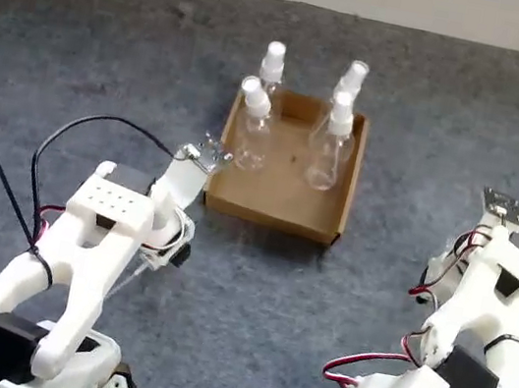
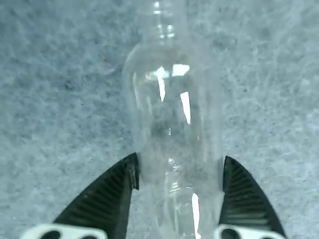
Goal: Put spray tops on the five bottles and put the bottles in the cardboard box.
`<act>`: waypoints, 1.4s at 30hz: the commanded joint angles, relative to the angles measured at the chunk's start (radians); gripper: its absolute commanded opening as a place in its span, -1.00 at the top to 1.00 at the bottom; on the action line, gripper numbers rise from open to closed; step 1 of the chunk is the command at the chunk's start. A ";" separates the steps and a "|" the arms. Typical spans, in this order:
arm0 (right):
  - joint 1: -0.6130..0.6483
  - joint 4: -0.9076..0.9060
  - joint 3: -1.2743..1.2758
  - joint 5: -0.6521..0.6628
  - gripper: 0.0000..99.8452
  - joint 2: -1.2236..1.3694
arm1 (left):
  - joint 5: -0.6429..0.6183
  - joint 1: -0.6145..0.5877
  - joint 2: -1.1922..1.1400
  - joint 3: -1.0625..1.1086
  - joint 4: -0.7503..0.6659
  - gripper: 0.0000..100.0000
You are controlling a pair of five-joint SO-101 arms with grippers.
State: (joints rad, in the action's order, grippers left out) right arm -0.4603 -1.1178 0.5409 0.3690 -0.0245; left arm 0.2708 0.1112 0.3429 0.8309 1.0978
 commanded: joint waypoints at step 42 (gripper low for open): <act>-0.001 -0.156 -0.461 0.173 0.47 0.133 | 0.006 -0.150 0.035 0.203 -0.272 0.93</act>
State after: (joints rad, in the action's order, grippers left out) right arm -0.4327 -1.2789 0.1496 0.5240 0.0736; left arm 0.2723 -0.0146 0.3705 1.0319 0.8339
